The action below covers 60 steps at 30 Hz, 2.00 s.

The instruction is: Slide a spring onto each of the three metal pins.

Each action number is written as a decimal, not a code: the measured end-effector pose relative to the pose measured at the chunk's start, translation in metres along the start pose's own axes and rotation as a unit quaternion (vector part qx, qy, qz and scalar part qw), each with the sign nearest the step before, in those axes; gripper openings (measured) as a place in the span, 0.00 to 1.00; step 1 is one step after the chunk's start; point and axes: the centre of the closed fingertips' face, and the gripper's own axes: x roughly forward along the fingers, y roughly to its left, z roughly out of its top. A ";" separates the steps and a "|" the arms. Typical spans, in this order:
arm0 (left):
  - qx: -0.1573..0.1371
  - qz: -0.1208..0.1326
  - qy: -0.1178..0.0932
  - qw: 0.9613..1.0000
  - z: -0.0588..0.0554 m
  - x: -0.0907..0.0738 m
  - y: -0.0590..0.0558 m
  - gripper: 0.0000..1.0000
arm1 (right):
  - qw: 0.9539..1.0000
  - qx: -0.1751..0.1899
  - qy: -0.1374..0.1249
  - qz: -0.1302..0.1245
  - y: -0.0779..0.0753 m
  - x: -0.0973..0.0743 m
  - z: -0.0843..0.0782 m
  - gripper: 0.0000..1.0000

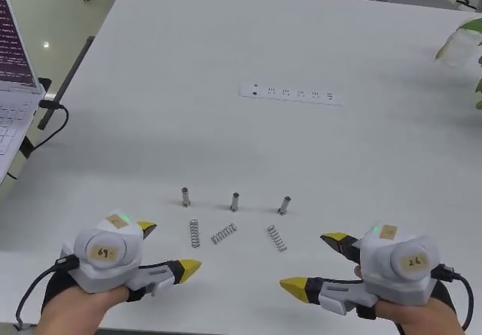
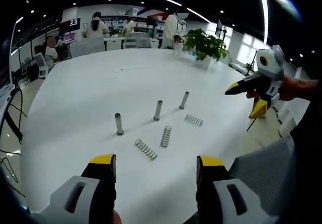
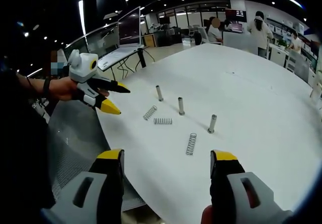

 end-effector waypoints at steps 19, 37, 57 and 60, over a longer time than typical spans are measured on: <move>0.003 0.007 0.023 1.000 -0.001 0.037 0.016 0.49 | 1.000 -0.004 -0.002 0.004 -0.002 0.001 0.009 0.67; -0.006 0.019 0.051 0.999 -0.013 0.068 0.017 0.33 | 1.000 -0.005 0.000 0.002 -0.008 -0.004 0.006 0.67; 0.009 0.032 0.079 0.996 -0.028 0.076 0.017 0.18 | 1.000 0.000 0.000 0.000 -0.006 -0.007 0.001 0.67; 0.012 0.033 0.081 0.996 -0.029 0.074 0.019 0.17 | 1.000 0.002 -0.002 -0.001 -0.007 -0.007 0.001 0.67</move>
